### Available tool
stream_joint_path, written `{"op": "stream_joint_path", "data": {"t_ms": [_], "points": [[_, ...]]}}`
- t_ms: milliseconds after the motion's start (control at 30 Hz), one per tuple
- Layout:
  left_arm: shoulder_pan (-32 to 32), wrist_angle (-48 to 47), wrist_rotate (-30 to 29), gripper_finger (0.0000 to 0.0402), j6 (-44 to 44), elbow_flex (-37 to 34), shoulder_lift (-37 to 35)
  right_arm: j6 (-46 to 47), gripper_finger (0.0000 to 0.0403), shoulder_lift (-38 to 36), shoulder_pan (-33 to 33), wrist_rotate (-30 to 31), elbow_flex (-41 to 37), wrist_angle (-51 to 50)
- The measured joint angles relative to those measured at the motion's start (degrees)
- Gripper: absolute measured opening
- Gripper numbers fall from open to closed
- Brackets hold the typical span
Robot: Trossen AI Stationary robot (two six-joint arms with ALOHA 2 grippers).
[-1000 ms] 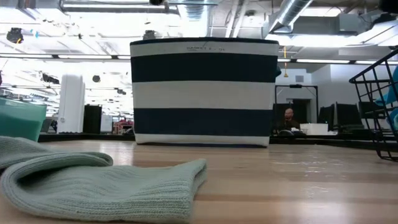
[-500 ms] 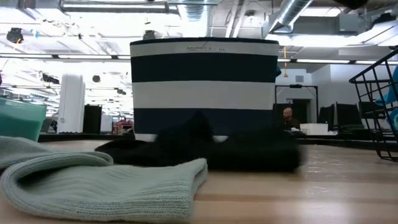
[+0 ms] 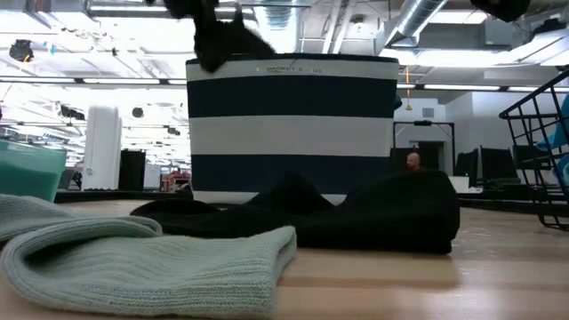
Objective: Pick & Place Cloths
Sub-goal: Put the black sock into the green bin
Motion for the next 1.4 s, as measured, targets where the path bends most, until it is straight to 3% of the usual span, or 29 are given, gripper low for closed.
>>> {"op": "stream_joint_path", "data": {"t_ms": [133,300,700,833,1100,1233,1400], "points": [[-0.26,1.51,-2.42,0.026,0.21,0.0,6.61,0.0,0.0214,0.0,0.02,0.0,0.0,0.0],[-0.46,8.1,0.2,0.0259,0.2,0.0,13.17,0.0,0.0214,0.0,0.02,0.0,0.0,0.0],[-1.66,11.92,-2.42,0.0251,2.42,0.02,21.2,0.01,0.0214,0.0,0.02,-2.9,0.0,-1.04],[-1.66,11.9,-2.25,0.02,1.84,0.0,22.24,0.0,0.0214,0.0,0.02,-2.97,0.0,-1.05],[-0.98,11.81,-1.16,0.0017,-1.12,-0.04,21.71,0.02,0.0214,0.0,0.02,-2.97,0.0,-1.53],[-0.68,12.47,-0.57,0.0003,-3.74,-0.04,17.96,0.01,0.0214,0.0,0.01,-2.96,0.0,-1.89],[-0.79,12.51,-1.68,0.0001,-5.57,-0.04,7.37,0.02,0.0214,0.0,0.02,-2.95,0.0,-2.36]]}}
